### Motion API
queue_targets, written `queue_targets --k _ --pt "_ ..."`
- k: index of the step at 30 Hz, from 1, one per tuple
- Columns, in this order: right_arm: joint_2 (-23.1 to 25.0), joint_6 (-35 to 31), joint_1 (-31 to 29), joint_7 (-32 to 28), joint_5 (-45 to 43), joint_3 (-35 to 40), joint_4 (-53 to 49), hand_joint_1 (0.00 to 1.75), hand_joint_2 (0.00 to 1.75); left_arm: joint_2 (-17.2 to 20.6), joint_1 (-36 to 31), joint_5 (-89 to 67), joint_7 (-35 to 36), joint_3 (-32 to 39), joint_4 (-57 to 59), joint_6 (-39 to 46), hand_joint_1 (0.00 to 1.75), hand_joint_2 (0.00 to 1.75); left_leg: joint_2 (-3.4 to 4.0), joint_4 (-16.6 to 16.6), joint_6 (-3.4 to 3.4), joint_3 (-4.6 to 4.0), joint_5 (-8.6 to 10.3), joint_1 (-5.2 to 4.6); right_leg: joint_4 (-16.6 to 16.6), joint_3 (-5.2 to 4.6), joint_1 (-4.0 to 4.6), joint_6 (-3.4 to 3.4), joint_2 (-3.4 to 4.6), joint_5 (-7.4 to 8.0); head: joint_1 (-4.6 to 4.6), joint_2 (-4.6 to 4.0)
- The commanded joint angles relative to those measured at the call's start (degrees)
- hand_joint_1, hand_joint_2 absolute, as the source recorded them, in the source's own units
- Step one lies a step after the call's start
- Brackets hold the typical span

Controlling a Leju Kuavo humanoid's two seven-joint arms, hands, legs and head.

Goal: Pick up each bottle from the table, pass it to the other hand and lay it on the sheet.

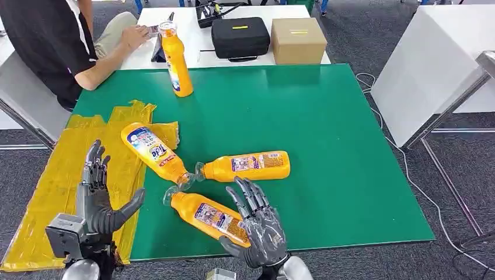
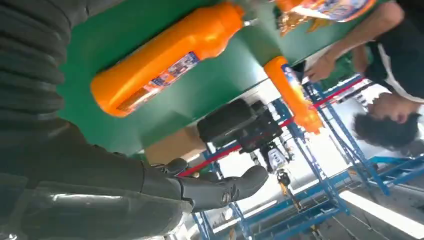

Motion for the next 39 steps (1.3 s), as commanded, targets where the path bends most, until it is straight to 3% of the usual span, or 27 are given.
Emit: queue_targets --k 1,14,39 --pt "-0.1 3.1 -3.1 5.0 4.0 0.6 7.6 0.00 1.75 -1.1 -3.6 0.5 0.7 -1.7 5.5 0.0 0.00 1.75 -0.06 -0.1 -0.13 0.15 0.01 0.05 -0.1 0.19 0.04 -0.03 -0.07 0.01 0.00 -0.02" --pt "1.9 5.9 -5.7 5.4 4.1 0.4 11.9 0.00 1.75 -2.0 -3.5 1.0 0.4 -0.6 3.9 -1.8 0.00 1.75 0.03 -0.1 -0.14 0.15 -0.01 0.05 -0.1 0.18 0.04 -0.04 0.01 0.01 -0.02 -0.02" --pt "5.3 3.7 -10.0 6.3 4.1 0.8 22.5 0.00 1.75 -2.2 -2.7 -1.4 -0.3 -6.3 -0.7 -2.2 0.00 1.75 0.06 0.0 -0.14 0.12 -0.02 0.07 -0.1 0.15 0.06 -0.04 0.03 0.01 0.00 -0.02"
